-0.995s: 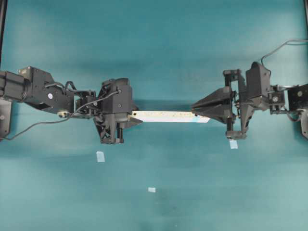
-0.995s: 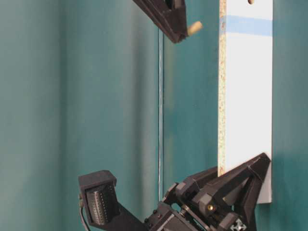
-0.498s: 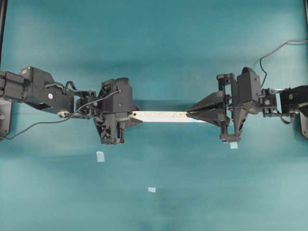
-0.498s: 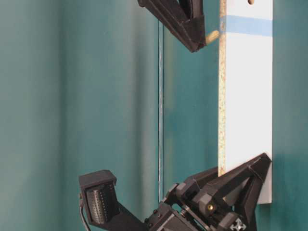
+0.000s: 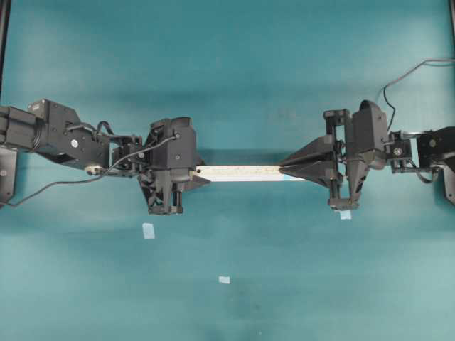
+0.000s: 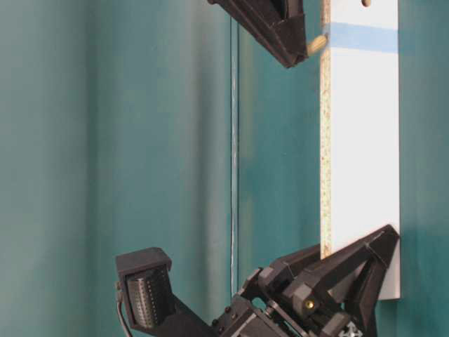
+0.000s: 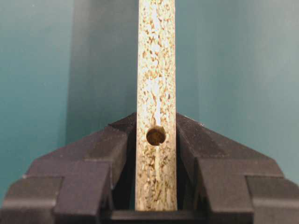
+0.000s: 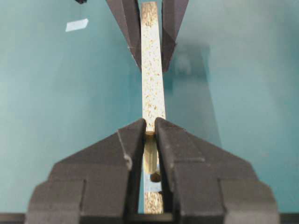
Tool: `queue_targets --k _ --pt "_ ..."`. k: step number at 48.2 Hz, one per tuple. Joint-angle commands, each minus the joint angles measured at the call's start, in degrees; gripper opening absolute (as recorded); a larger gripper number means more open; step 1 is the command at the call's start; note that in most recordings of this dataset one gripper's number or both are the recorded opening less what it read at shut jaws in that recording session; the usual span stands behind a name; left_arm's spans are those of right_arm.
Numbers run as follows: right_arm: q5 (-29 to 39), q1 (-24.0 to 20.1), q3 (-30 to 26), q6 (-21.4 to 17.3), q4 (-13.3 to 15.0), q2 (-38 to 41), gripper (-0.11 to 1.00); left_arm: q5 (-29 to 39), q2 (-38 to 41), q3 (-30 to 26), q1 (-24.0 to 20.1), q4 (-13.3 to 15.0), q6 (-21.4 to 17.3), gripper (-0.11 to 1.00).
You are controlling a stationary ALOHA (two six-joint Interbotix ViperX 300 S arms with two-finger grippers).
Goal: Insert the rod into the hole on the wooden board.
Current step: 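Push the peg down into the hole with the right gripper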
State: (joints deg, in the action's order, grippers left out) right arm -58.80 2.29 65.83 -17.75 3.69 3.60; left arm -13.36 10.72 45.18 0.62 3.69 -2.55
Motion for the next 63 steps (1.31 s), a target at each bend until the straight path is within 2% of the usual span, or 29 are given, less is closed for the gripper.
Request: queue_targets --k 1,20,36,63 --pt "0.00 -0.18 -0.26 0.09 -0.26 -0.53 0.12 0.09 -0.88 -0.44 0.79 0.00 0.53 0.32" --pt "1.85 -0.18 -0.18 1.58 -0.70 -0.53 0.12 0.26 -0.88 -0.44 0.79 0.00 0.44 0.32" --pt "2.72 -0.18 0.00 1.85 -1.76 -0.53 0.12 0.26 -0.79 -0.44 1.14 0.00 0.44 0.32" --pt "3.08 -0.18 0.44 1.67 -1.76 -0.62 0.12 0.35 -0.88 -0.44 1.32 0.00 0.53 0.32"
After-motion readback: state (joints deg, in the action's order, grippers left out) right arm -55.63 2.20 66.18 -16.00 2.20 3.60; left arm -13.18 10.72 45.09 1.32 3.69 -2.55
